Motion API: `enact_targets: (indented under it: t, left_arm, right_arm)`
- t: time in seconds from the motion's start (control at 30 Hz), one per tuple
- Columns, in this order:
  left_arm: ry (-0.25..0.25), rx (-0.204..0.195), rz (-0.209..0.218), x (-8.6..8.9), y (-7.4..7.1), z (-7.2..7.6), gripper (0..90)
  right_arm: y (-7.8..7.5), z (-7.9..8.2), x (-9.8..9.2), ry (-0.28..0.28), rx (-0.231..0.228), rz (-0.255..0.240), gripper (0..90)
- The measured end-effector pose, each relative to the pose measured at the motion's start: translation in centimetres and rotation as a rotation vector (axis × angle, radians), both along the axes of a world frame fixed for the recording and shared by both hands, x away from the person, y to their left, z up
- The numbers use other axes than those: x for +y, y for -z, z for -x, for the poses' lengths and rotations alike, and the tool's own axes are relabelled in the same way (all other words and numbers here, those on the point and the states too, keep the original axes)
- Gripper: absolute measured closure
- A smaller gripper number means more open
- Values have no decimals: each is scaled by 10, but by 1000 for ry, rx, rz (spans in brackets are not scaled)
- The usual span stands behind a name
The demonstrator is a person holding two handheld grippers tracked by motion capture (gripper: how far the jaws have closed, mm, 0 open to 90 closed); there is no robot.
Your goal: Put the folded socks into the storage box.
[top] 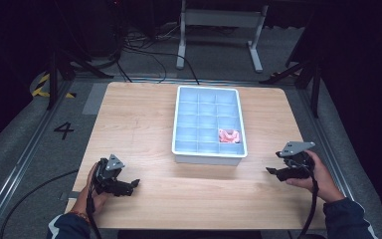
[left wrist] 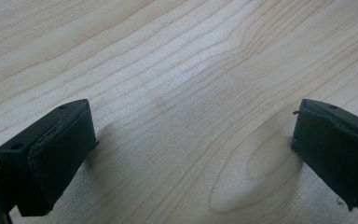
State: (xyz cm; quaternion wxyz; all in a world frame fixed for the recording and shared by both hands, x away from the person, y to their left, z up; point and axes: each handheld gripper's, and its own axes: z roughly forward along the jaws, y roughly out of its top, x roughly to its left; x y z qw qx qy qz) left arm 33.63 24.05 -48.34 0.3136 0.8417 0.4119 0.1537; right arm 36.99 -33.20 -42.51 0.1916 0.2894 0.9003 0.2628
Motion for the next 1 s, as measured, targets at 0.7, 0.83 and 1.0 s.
enact_targets:
  t: [0.7,0.83,1.0]
  left_arm:
    - [0,0,-1,0,0,0,0]
    - [-2,3,1,0,0,0,0]
    - [0,0,-1,0,0,0,0]
  right_arm:
    - [37,39,-41,53,9,-115,305]
    - [45,43,-47,66,26,-168,303]
    - [57,48,-59,112,39,-256,287]
